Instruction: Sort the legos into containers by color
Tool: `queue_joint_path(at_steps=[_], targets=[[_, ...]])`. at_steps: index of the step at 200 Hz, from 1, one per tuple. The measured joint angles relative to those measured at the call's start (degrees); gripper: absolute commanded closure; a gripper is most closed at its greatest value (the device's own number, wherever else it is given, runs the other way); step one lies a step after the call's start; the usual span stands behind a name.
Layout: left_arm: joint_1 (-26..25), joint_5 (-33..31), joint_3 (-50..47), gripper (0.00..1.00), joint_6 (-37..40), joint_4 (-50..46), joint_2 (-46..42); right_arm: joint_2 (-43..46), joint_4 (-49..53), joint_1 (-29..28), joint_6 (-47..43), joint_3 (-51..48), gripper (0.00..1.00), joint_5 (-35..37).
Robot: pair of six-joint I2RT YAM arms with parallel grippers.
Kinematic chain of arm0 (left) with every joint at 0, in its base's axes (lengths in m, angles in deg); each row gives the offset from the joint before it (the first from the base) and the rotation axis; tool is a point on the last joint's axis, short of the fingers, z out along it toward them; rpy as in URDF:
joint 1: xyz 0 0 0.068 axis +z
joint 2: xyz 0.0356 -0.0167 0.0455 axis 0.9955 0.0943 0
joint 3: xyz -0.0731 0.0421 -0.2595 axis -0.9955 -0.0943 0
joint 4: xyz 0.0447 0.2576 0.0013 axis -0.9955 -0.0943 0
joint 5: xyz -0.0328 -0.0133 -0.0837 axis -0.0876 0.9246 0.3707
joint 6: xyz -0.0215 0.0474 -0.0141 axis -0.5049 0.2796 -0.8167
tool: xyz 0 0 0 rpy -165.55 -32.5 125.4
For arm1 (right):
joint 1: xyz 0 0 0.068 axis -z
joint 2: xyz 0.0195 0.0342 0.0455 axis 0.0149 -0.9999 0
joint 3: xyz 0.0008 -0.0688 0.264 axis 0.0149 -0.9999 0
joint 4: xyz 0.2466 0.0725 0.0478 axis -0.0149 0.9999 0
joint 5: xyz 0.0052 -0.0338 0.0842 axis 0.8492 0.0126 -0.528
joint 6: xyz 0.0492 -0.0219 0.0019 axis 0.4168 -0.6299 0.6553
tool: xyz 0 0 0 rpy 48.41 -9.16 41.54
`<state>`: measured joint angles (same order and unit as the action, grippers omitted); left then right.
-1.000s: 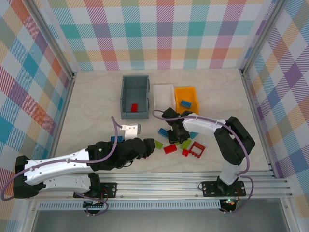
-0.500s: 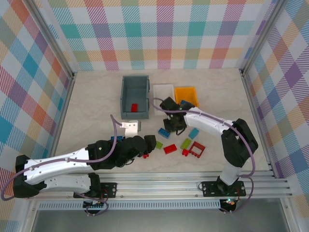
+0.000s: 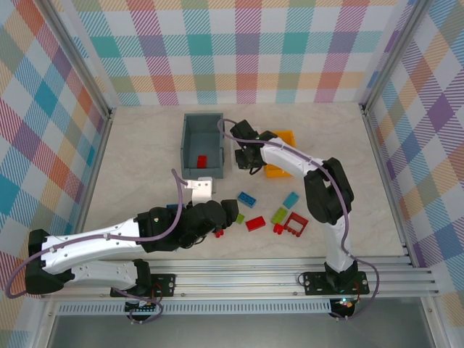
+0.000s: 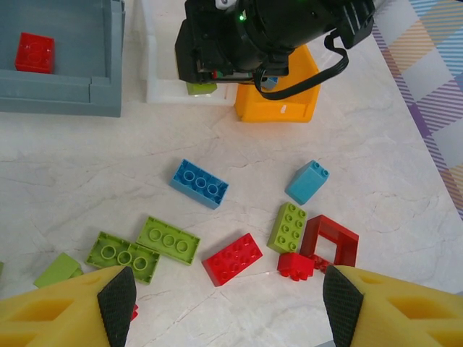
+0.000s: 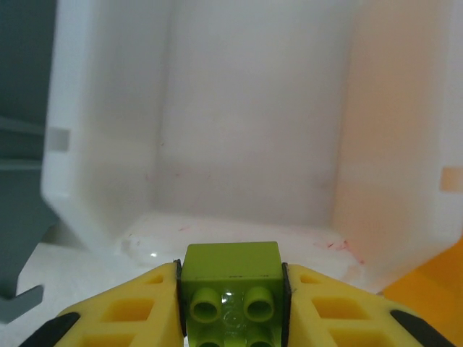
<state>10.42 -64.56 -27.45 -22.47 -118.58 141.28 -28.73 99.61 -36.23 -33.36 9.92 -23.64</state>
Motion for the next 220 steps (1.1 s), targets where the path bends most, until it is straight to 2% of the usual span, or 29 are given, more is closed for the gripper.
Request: queue_joint_path(at_steps=[36,83,135,160,201,220], targets=[[0.00,0.00,0.00,0.29,-0.02,0.00,0.20,-0.04,0.00,0.83,-0.02,2.80,0.66,-0.04],[0.00,-0.55,0.00,0.29,-0.59,-1.95,0.24,-3.58,0.70,2.01,1.03,7.67,0.48,-1.77],[0.00,-1.70,0.11,0.28,-1.25,-5.44,-0.44,-2.36,2.34,2.19,0.87,7.63,0.43,-1.99],[0.17,-2.10,0.90,0.28,-1.86,-7.32,-0.72,5.03,2.27,2.19,0.52,3.98,0.43,-1.36],[3.10,-0.13,1.03,0.27,-1.84,-9.16,-2.12,27.15,0.81,1.79,2.91,-10.36,0.43,0.46],[5.53,1.84,1.03,0.27,-0.83,-9.25,-2.84,36.59,1.25,1.79,6.69,-19.28,0.36,1.36]])
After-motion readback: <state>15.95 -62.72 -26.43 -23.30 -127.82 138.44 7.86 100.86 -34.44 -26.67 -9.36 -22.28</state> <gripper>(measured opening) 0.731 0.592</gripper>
